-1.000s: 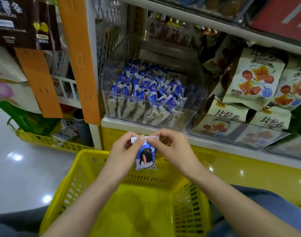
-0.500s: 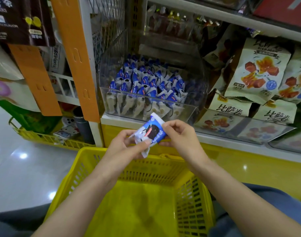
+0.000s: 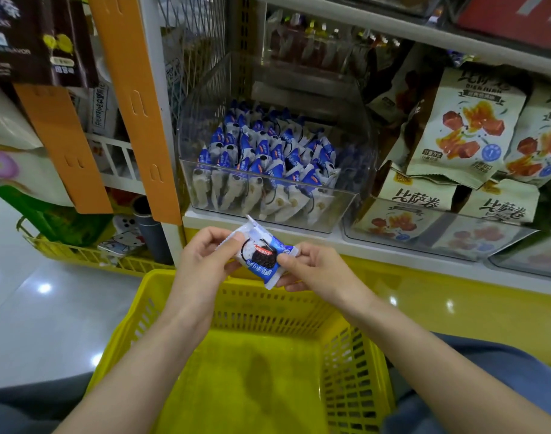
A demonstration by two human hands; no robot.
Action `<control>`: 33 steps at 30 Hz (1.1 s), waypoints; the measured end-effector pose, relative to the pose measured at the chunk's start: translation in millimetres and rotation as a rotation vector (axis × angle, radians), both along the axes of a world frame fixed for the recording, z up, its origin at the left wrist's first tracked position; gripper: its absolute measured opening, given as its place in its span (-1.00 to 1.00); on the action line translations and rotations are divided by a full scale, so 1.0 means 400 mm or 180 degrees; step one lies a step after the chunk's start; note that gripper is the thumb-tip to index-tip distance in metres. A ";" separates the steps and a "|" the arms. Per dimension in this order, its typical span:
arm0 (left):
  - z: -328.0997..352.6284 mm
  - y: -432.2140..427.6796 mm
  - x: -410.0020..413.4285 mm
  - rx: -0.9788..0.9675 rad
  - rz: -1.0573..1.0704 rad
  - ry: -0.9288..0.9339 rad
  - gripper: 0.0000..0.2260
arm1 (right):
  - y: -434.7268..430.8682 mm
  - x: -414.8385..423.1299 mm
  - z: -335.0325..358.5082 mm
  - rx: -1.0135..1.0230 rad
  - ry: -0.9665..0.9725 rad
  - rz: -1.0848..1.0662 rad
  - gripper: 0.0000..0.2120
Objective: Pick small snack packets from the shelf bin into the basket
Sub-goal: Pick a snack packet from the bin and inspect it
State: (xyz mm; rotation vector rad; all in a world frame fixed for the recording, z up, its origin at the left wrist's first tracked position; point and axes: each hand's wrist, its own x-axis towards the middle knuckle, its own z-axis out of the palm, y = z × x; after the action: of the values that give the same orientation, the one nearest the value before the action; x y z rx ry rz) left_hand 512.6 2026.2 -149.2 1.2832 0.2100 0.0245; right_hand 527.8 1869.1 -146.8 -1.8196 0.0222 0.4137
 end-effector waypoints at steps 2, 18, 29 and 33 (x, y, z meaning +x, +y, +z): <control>0.001 0.005 0.000 0.0236 0.0028 -0.0086 -0.89 | -0.002 -0.006 -0.012 -0.0809 -0.0368 0.0080 -0.75; -0.012 -0.019 -0.019 0.0983 -0.0399 -0.0443 -0.89 | 0.014 -0.021 0.023 -0.0476 -0.1227 0.0072 -0.93; -0.023 -0.022 -0.007 0.1360 -0.0467 -0.0418 -0.91 | 0.006 -0.035 0.014 -0.1074 -0.2209 -0.0189 -0.91; -0.031 -0.011 0.000 0.1791 -0.0173 -0.0196 -0.94 | -0.008 -0.023 0.021 -0.0978 -0.2480 -0.0622 -0.92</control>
State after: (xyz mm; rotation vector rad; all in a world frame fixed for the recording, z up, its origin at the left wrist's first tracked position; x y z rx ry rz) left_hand 512.7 2021.9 -161.5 1.8454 0.1168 0.0810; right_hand 518.6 1865.9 -138.3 -2.1490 -0.2860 -0.4755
